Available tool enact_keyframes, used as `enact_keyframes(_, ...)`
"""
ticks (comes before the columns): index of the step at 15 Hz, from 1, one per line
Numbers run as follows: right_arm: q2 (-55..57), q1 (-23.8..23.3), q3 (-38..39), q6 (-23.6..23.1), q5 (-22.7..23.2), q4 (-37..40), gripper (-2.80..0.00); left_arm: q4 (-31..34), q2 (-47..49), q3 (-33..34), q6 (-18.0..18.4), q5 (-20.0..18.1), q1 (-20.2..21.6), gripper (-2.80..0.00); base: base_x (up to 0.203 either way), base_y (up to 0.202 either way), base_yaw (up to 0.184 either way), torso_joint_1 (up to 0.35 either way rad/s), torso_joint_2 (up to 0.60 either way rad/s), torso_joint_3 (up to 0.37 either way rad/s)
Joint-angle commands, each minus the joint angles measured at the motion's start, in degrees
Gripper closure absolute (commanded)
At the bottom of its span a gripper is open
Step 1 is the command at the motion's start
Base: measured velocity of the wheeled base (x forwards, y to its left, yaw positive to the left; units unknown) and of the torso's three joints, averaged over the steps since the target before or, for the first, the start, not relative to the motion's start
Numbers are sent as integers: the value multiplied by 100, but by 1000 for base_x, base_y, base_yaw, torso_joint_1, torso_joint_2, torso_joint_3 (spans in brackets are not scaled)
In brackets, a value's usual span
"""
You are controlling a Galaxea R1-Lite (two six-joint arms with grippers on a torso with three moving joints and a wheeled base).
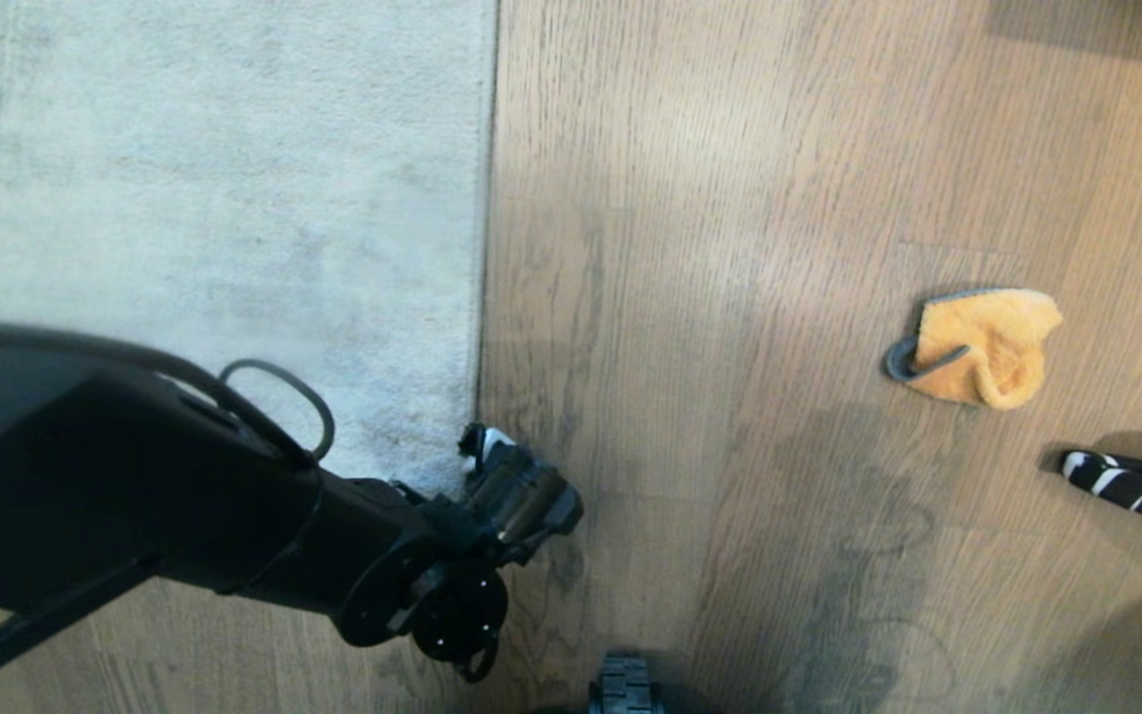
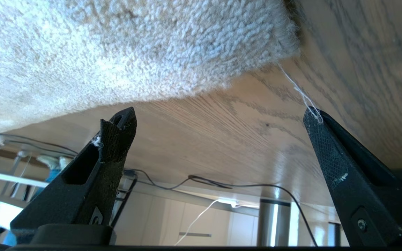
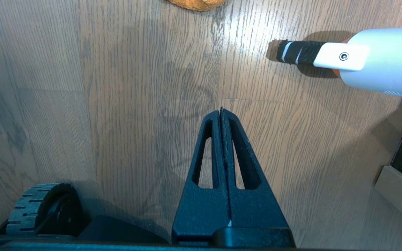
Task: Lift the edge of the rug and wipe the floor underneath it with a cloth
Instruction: Lift up the carpet
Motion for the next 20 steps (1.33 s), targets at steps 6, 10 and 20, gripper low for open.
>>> enact_keyframes(6, -2, 4, 0, -3, 1, 3, 0, -6, 521, -496, 3, 163, 121, -280, 0, 0, 0, 0, 0, 0)
enact_keyframes(10, -2, 2, 0, 0, 1, -5, 0, -19, 618, -683, 240, 455, 249, -280, 0, 0, 0, 0, 0, 0)
enact_keyframes(20, -2, 0, 0, 0, 0, -5, 0, -309, 859, -989, 264, 523, 294, -280, 0, 0, 0, 0, 0, 0)
